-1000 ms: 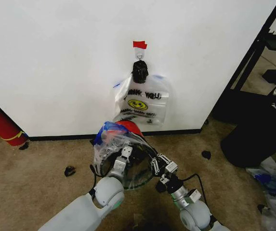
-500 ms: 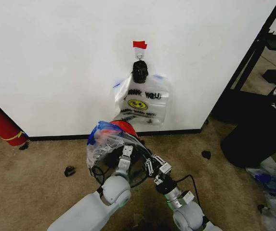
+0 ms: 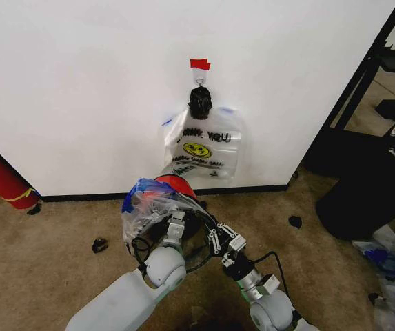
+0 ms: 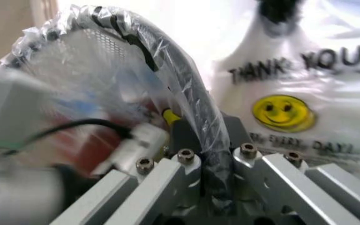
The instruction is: Pick up the garbage bag from the wall and place it over the trash bin.
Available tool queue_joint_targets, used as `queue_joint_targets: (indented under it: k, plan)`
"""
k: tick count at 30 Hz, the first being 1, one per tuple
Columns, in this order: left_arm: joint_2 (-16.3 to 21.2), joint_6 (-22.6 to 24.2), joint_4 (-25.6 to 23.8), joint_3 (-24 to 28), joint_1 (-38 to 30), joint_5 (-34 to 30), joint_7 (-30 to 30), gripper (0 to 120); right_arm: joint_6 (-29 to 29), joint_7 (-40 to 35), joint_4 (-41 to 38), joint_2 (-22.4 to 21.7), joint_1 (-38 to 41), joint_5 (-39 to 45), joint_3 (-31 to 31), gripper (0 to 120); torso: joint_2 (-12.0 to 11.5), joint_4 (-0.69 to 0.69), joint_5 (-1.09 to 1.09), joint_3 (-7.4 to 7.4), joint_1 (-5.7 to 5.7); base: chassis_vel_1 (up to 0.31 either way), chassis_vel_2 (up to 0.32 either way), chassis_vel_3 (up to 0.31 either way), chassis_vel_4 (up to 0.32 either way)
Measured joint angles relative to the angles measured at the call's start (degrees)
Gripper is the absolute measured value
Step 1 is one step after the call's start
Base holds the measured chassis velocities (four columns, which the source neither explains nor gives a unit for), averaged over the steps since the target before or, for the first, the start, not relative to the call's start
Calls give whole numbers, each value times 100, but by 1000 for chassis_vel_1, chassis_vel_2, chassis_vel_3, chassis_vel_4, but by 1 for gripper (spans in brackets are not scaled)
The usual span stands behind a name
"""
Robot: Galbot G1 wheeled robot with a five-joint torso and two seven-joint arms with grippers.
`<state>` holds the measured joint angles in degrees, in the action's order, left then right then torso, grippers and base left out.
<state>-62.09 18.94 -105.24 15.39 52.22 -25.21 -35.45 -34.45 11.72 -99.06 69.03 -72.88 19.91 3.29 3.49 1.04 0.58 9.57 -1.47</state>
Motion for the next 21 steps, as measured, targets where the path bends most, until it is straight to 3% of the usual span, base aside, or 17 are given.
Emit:
queue_joint_targets:
  k: [2,3,8,13,15,17,20,21]
  plan:
    - [132,-90,-267,-8,153,-4,274,0,68,-8,135,17,100,283,34,0,0,0,0,0,0,0,0,0,0]
    - [324,-116,-669,-44,389,-2,540,0,196,-9,303,41,222,738,74,0,0,0,0,0,0,0,0,0,0]
    - [536,-25,-1207,-70,703,-13,628,0,416,78,450,65,342,1394,123,0,0,0,0,0,0,0,0,0,0]
    - [902,-4,-2057,-545,1435,248,895,0,1127,519,433,-67,309,2495,255,0,0,0,0,-1,0,0,0,0,0]
    - [964,-4,-2162,-633,1548,314,965,0,1185,538,432,-80,309,2585,274,0,0,0,0,0,0,0,0,0,0]
    - [1171,-63,-2467,-909,1880,484,1190,10,1367,580,436,-129,320,2840,344,0,0,-1,1,-1,0,0,0,0,0]
    - [1462,-508,-2862,-1367,2285,557,1640,23,1531,601,520,-189,361,3060,445,0,0,-1,0,-1,0,0,0,0,0]
    - [1477,-545,-2879,-1393,2299,557,1675,23,1535,606,524,-192,363,3066,452,0,0,-1,0,-1,0,0,0,0,0]
